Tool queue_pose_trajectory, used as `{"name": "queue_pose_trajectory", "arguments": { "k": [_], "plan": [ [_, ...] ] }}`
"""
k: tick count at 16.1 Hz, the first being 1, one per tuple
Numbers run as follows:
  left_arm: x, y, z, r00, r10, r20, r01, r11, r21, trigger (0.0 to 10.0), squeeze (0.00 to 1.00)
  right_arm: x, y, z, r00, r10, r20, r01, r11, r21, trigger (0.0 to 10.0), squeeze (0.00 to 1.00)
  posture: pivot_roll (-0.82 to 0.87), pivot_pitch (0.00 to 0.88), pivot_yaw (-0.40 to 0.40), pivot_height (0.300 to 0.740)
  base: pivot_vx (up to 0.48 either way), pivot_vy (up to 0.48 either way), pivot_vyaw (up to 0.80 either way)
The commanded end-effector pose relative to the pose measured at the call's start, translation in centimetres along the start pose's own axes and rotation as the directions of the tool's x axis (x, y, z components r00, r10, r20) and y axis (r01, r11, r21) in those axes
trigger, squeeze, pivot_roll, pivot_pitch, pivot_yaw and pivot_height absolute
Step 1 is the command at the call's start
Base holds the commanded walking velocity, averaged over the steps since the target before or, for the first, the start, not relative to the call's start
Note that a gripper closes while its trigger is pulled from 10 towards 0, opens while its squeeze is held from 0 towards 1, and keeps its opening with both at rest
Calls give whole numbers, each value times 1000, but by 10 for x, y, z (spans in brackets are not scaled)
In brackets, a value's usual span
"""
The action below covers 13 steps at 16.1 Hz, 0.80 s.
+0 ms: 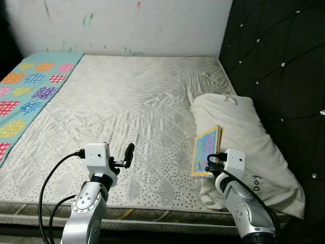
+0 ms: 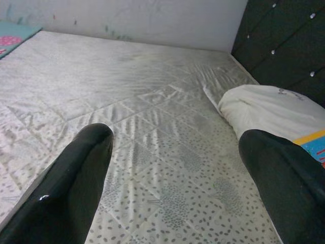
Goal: Clean up the room
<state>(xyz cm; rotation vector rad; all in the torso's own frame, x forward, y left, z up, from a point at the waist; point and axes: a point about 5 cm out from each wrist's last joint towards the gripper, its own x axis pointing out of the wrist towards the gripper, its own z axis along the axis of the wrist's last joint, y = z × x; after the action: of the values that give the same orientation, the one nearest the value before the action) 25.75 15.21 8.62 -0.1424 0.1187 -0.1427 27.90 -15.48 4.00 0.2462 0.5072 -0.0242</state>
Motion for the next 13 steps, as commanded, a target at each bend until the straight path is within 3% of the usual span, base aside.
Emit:
{"name": "queue_pose_trajectory", "arguments": {
  "k": [1, 6, 13],
  "plan": [
    [-1, 1, 3, 1000, -1, 2, 1, 1000, 2, 10000, 0, -2, 2, 13, 999, 8, 53, -8, 1000, 6, 10000, 0, -102, 0, 2, 740, 0, 0, 0],
    [1, 1, 4, 1000, -4, 4, 4, 1000, -11, 10000, 0, -4, -1, 16, 998, -14, 61, 13, 1000, 9, 10000, 0, -110, 0, 11, 740, 0, 0, 0],
    [2, 0, 5, 1000, -9, 2, 9, 1000, -4, 10000, 0, -3, -4, 20, 996, -37, 85, 38, 999, -3, 10000, 0, -110, 0, 12, 740, 0, 282, 0]
  ]
}}
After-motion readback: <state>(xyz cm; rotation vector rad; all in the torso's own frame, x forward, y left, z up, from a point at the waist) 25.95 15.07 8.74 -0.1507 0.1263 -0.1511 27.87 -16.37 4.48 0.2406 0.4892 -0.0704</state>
